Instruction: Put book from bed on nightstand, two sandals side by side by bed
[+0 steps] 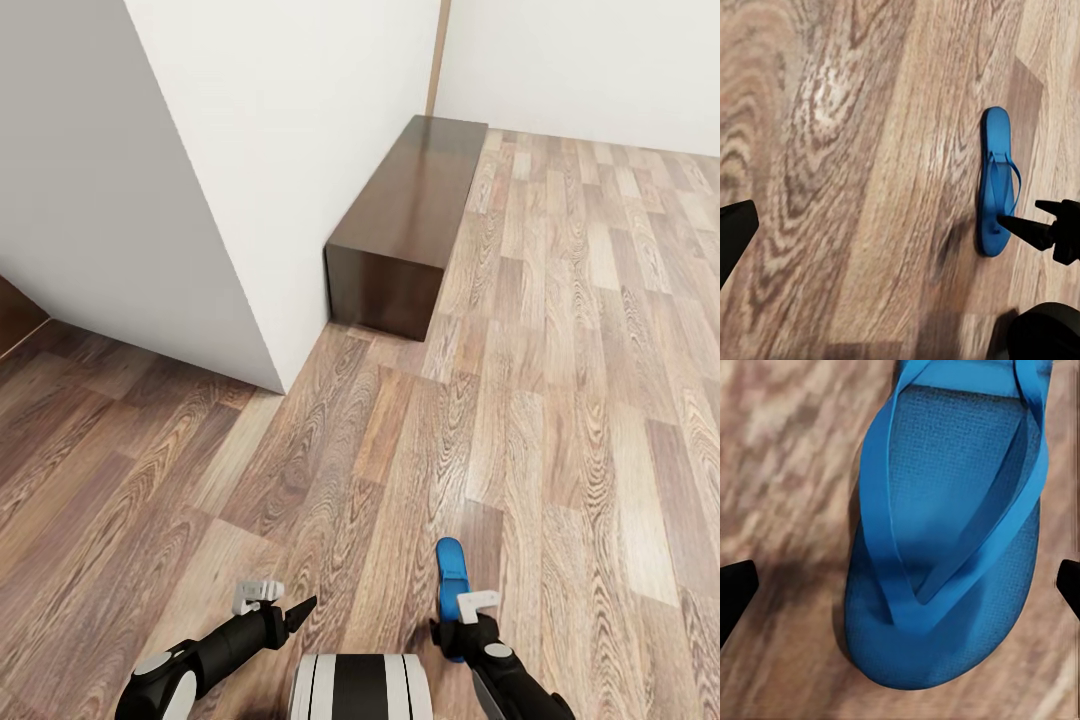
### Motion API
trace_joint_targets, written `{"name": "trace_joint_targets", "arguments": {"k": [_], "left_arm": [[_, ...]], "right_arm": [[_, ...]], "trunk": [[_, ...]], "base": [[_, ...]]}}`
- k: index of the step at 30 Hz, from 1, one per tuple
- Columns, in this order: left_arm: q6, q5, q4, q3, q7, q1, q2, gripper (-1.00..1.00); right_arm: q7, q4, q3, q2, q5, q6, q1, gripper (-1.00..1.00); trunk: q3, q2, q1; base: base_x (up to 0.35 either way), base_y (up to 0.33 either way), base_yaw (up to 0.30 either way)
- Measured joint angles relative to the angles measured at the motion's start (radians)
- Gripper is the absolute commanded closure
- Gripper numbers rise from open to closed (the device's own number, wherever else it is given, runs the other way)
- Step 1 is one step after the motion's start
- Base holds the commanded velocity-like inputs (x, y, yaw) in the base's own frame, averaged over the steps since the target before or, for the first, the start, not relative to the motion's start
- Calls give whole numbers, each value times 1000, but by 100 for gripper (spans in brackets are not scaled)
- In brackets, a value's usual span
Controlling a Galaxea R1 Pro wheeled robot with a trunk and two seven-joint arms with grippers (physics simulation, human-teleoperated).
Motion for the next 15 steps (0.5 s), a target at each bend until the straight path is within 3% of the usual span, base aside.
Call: {"name": "trace_joint_targets", "arguments": {"k": [15], "left_arm": [[0,1,0,0,1,0,0,-100]], "right_arm": [[0,3,1,3,1,-11,0,-100]], "trunk": [[0,0,0]], "base": [[0,0,0]]}}
